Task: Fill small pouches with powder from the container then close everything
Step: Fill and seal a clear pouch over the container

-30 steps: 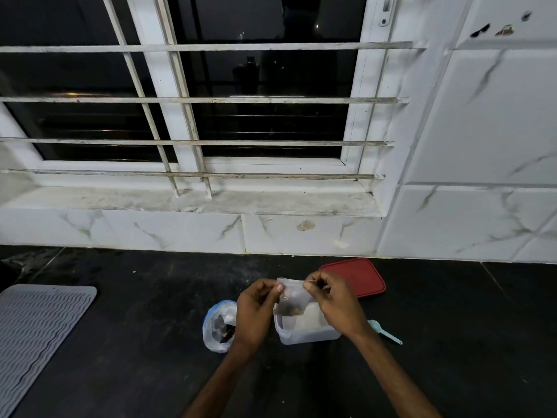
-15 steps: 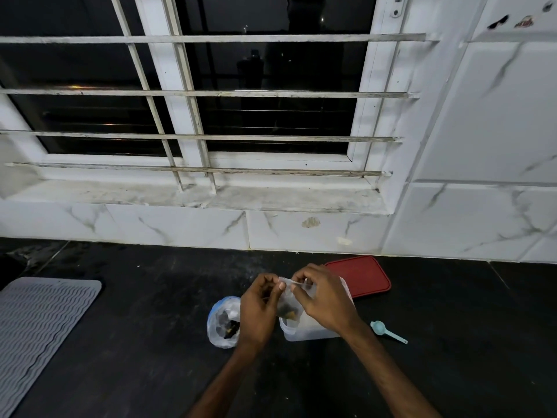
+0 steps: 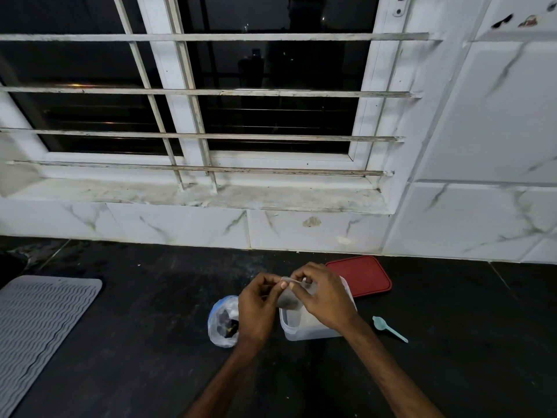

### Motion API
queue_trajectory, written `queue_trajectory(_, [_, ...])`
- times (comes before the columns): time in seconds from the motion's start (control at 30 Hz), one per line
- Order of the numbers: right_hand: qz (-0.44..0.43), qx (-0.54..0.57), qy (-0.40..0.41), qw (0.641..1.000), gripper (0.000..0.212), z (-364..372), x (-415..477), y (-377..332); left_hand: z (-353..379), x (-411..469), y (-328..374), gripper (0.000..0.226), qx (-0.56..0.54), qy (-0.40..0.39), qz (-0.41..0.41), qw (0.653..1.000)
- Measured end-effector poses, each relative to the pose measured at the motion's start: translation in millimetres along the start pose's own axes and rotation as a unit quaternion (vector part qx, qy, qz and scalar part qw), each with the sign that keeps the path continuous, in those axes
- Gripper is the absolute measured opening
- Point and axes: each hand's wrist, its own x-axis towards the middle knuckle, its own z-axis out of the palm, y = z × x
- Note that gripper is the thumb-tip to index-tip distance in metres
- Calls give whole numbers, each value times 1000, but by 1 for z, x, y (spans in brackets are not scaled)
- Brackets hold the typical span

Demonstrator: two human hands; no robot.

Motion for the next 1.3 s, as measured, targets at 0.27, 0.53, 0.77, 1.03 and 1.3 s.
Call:
queue_trajectory(0.27, [-7,23,-1,1000,7,0,1,0,-2,1,0,3,-4,-14,12,1000])
queue_trajectory(0.53, [82,77,39,993,12,-1,7,10,-1,3,-1,5,-1,32,16,999])
queue_trajectory(0.77, [97,164,8,982,7,-9,7,9,-6,-2,-10,20,-118,-78,-67,988])
queue_trajectory(1.03, [91,2,-122,988,4,1,-13,35,-29,-26,-58,15,142,-162,-119,969])
queue_trajectory(1.3, [48,-186,-156,969,18,41,-57,43,-34,-47,-96,7,375,-251,-118,885])
